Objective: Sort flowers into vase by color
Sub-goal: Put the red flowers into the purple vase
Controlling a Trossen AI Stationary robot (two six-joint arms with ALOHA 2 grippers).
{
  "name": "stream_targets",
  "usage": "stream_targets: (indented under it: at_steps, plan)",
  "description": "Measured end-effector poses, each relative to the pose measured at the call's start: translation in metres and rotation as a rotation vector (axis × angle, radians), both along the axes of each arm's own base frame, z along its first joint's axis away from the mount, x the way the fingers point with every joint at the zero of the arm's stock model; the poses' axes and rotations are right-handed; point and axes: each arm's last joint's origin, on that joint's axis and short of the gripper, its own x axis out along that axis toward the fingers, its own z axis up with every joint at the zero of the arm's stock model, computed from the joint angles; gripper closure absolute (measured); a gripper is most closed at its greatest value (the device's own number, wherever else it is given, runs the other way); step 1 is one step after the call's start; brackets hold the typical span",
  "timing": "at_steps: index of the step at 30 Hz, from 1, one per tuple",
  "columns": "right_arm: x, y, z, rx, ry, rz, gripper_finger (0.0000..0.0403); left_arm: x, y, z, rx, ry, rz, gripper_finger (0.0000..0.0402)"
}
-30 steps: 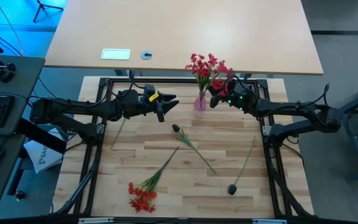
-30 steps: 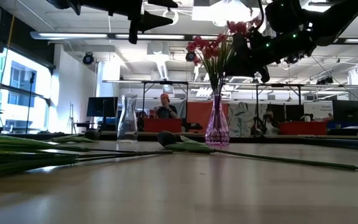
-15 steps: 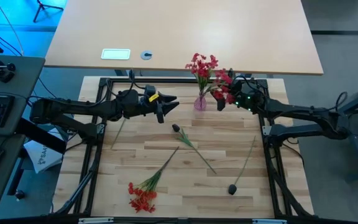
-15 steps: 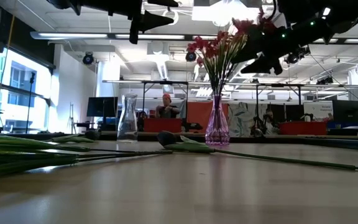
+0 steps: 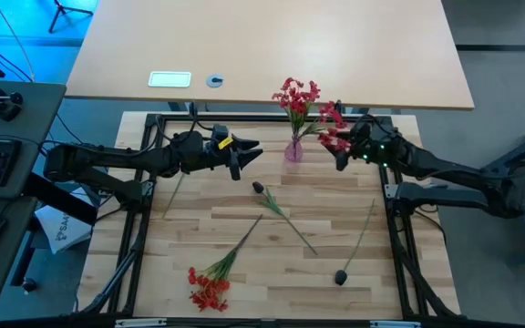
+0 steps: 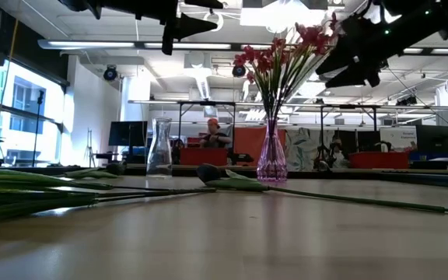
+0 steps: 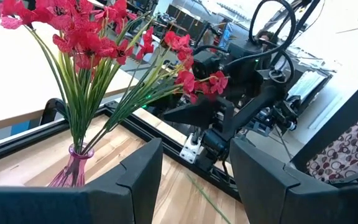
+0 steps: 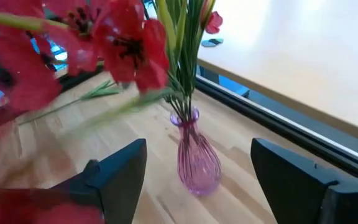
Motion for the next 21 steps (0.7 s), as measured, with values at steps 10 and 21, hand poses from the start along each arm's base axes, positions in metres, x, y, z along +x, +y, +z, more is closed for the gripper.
stream_targets:
  at_steps: [10, 21]
  plan:
    - [-0.030, 0.018, -0.001, 0.211, -0.009, 0.037, 0.0121, 0.001, -0.003, 0.000, -0.053, -0.013, -0.092, 0.0225]
    - [-0.026, 0.037, -0.007, 0.572, -0.029, 0.324, 0.0121, 0.001, -0.017, -0.009, -0.286, 0.072, -0.406, 0.0225]
